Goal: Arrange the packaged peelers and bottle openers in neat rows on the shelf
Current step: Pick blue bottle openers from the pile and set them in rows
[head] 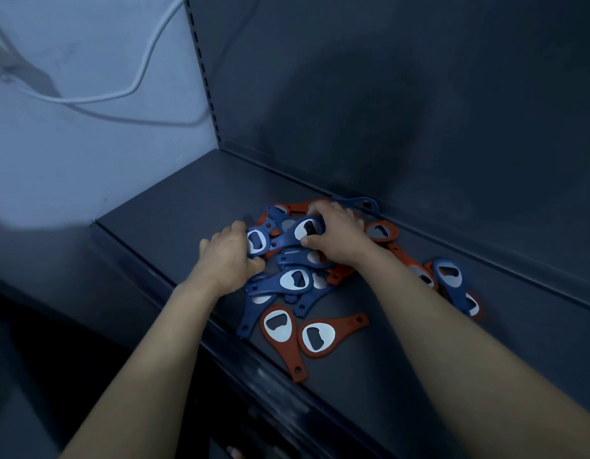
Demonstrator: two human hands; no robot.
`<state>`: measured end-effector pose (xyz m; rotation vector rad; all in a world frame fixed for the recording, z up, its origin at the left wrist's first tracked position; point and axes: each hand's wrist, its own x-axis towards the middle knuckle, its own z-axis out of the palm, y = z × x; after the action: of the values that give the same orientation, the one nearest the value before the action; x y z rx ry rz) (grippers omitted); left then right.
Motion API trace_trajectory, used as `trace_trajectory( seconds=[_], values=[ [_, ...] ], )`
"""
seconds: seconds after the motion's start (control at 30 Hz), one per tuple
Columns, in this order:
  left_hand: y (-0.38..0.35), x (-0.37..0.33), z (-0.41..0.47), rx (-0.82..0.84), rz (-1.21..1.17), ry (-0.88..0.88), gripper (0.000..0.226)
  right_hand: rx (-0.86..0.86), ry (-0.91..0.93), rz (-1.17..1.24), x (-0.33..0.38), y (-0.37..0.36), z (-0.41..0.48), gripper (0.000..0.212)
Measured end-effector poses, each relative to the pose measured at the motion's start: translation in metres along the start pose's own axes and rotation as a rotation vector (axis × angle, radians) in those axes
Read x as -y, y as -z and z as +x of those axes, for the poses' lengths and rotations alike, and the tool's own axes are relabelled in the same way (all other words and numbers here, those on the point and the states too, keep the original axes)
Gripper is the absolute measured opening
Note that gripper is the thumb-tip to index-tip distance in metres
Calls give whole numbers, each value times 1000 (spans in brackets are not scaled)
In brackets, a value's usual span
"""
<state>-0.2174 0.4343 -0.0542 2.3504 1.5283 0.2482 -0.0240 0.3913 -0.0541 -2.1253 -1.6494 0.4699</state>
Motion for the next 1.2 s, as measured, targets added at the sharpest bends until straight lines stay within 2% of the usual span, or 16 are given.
trace_trajectory(
  seconds=[0.1,0.3,0.37,0.47,0.57,0.67,0.83,0.93,1.07,1.2],
  values=[
    [3,0,-4,2,-71,0,34,74,-4,-60,5,1,-3,48],
    [13,2,-13,-81,-283,-35,30,9,-17,3,9,0,-12,7],
    [13,-4,-17,13,-326,-79,29,-12,-29,30,8,0,-14,8],
    [5,-16,-25,138,-271,-147,31,-74,-56,129,6,5,-18,11],
    [1,-24,-27,172,-271,-174,28,-126,-44,186,2,13,-24,10],
    [-1,-30,-27,229,-298,-180,36,-122,-45,172,-4,20,-33,8],
    [-3,-39,-26,282,-283,-209,32,-96,-75,148,-13,29,-46,13],
    [-2,-44,-24,251,-278,-256,17,-98,-102,139,-17,38,-51,15],
    [-1,-55,-15,146,-245,-307,22,-180,-200,206,-27,52,-64,13],
    [-6,-62,-2,142,-241,-359,21,-290,-295,222,-44,63,-80,10]
  ],
)
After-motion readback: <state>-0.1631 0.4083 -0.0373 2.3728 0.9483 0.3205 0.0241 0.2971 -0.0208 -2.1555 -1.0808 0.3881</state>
